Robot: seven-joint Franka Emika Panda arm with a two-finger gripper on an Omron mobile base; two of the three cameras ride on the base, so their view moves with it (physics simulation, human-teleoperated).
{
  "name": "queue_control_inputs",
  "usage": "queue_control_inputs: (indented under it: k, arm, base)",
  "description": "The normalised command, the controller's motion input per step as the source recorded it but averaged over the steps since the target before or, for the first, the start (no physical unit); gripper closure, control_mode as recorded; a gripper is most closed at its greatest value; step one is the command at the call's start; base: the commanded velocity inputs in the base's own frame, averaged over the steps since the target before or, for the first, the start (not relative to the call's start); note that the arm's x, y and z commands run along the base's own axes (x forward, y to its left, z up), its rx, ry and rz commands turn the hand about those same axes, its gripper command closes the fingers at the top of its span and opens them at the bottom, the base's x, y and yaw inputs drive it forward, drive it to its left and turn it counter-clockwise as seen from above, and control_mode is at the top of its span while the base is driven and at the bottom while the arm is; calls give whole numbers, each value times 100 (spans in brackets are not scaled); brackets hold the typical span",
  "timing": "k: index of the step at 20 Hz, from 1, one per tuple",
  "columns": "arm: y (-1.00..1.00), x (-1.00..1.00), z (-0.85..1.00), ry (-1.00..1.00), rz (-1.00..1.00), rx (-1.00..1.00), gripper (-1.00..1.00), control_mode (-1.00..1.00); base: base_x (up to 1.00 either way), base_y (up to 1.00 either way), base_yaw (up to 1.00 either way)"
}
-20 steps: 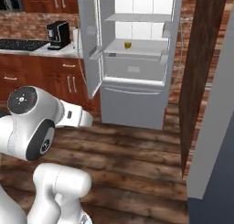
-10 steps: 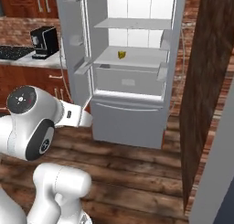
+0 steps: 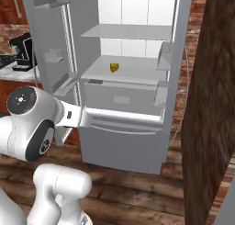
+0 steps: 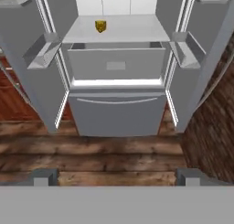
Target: Take the cheese, fish, and lemon from the fridge and place them on the plate on the dining counter to create an appetizer plate.
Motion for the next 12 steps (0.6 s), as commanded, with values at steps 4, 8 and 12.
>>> queue_control_inputs:
  k: [4, 8, 12]
  arm:
    - [0, 0, 0, 0, 0, 0, -100, 100]
    - [0, 0, 0, 0, 0, 0, -100, 100]
    - [0, 0, 0, 0, 0, 0, -100, 100]
  base:
    - [100, 7, 0]
    - [100, 16, 0]
    - [98, 18, 0]
